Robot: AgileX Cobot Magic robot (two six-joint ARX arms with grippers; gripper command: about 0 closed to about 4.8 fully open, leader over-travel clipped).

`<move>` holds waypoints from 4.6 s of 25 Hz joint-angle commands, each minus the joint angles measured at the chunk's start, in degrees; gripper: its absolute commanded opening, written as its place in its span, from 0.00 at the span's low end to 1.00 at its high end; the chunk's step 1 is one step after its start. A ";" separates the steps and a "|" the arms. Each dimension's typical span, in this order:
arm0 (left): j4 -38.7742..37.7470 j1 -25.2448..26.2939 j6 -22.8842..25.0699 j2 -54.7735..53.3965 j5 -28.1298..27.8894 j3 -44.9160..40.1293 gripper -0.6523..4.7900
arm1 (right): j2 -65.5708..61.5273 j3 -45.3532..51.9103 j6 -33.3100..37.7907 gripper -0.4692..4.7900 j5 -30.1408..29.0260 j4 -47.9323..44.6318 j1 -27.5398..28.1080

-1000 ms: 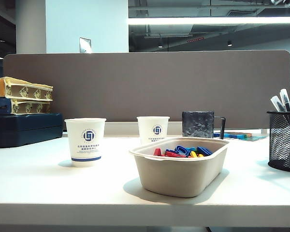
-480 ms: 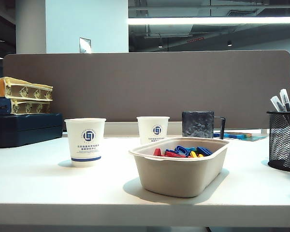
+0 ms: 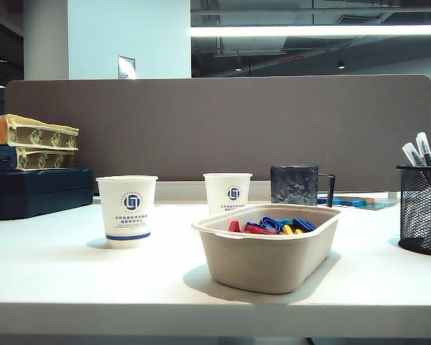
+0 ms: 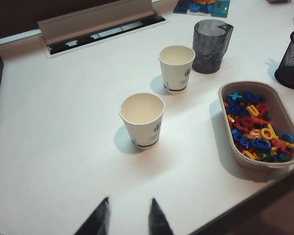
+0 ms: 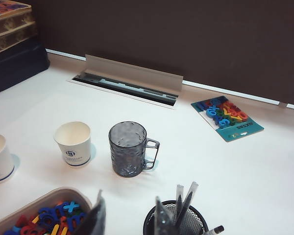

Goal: Pick up one pen and put it in the pen container.

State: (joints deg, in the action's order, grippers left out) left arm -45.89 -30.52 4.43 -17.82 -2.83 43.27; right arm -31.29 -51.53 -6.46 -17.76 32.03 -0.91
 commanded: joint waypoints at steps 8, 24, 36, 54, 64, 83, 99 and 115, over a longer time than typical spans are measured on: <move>9.51 0.09 0.09 0.26 -1.55 -3.26 0.30 | 1.95 0.07 0.87 0.33 -0.59 7.48 -0.39; 8.70 0.09 -1.53 0.68 -2.56 -5.16 0.28 | 2.97 0.42 0.87 0.33 0.07 9.14 -1.70; 9.99 0.09 -3.32 8.46 -6.47 -8.26 0.28 | 19.85 11.80 0.85 0.33 2.91 9.49 -1.64; 15.61 0.09 -2.95 17.14 -6.05 -16.68 0.27 | 28.37 19.08 2.84 0.33 2.62 6.36 -1.70; 19.32 0.09 -2.51 17.11 -6.60 -18.91 0.27 | 28.48 23.30 3.48 0.33 2.75 1.88 -1.66; 33.14 0.09 -4.50 17.05 -14.38 -28.22 0.27 | 28.44 33.99 8.59 0.33 2.91 -16.92 -1.70; 39.30 0.09 -5.99 17.03 -20.52 -36.72 0.22 | 28.44 44.30 16.98 0.16 12.37 -30.86 -1.70; 39.91 0.09 -5.99 17.05 -24.22 -39.91 0.16 | 28.46 50.34 16.72 0.09 16.81 -31.02 -1.57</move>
State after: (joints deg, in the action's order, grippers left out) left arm -6.55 -30.52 -1.37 -0.78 -26.65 3.68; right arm -2.83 -1.15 10.24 -1.41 2.22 -2.48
